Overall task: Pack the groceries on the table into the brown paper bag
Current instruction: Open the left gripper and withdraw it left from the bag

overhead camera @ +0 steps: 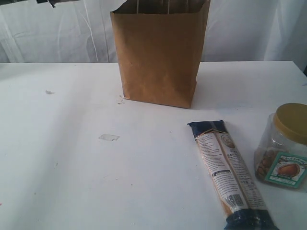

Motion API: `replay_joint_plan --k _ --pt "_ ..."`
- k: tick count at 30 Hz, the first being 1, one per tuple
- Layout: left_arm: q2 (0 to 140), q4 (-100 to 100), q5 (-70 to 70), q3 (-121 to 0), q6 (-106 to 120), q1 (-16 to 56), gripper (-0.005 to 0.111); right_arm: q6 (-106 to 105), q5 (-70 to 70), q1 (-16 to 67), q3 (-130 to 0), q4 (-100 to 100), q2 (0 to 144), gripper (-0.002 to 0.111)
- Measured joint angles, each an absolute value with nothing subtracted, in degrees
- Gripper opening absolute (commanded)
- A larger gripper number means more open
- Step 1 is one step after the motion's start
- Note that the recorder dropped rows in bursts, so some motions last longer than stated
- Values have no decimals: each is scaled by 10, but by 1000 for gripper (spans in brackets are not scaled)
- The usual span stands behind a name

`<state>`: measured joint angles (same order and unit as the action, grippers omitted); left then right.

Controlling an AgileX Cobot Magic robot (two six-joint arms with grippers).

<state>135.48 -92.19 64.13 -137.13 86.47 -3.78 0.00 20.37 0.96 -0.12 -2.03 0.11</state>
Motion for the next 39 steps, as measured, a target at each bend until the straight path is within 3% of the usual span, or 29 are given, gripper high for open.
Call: replay_joint_plan --k 10,39 --pt "1397 -814 619 -1458 859 22 0 0 204 10 -1 -20 1 0" --pt "1432 -749 644 -1562 942 39 0 0 204 10 -1 -20 1 0"
